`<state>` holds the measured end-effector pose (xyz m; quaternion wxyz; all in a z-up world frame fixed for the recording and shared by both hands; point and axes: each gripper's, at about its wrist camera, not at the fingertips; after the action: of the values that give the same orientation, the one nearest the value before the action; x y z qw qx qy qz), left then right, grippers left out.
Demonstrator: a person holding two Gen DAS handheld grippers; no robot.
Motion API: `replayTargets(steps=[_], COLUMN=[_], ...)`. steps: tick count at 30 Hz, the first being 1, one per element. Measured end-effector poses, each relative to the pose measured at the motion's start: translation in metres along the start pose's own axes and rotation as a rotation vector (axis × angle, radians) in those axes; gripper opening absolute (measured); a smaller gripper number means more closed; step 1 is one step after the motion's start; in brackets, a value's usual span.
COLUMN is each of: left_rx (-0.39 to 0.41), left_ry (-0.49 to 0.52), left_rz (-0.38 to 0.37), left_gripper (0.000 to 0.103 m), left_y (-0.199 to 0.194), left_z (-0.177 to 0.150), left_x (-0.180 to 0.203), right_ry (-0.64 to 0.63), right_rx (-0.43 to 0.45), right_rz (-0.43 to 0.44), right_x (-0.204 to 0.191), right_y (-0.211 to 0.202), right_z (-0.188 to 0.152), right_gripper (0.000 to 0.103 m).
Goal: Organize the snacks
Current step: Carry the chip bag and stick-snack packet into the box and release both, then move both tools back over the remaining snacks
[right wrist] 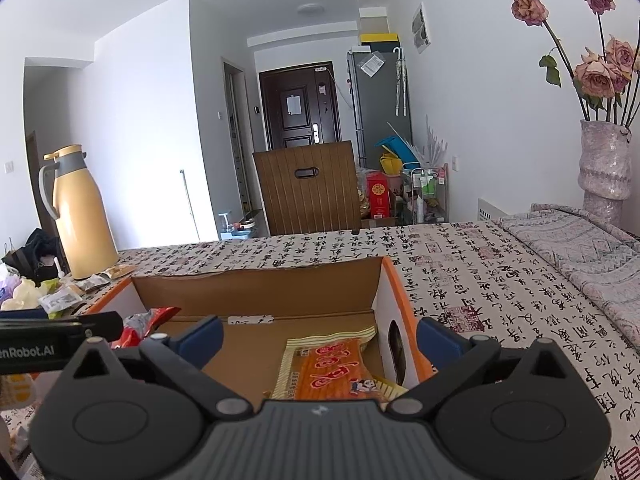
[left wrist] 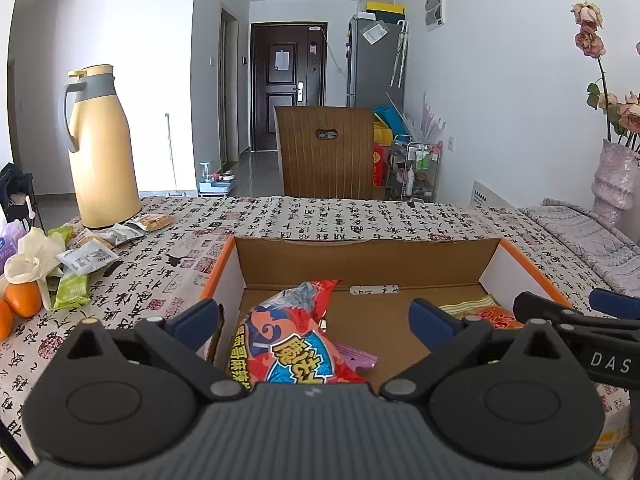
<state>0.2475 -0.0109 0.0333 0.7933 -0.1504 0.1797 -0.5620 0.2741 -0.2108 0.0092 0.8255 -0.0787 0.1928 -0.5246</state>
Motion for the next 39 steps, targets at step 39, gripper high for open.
replayTargets(steps=[39], left_rx=[0.032], left_ry=[-0.001], left_rz=[-0.016], left_gripper=[0.103], left_y=[-0.131], left_z=[-0.045], left_x=[-0.055], right_ry=[-0.047], right_rx=[-0.029], right_rz=[-0.017], right_x=[-0.057], right_y=[-0.134], right_z=[-0.048], right_gripper=[0.103])
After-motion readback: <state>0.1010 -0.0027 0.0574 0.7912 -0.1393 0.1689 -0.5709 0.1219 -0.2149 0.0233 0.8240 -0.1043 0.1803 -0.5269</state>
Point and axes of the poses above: each gripper's, at about its wrist camera, not at the fingertips, and y roughly the way its jaws point, x to its right, z to its top, and after that the axes turned 15 degrees about z, right-handed
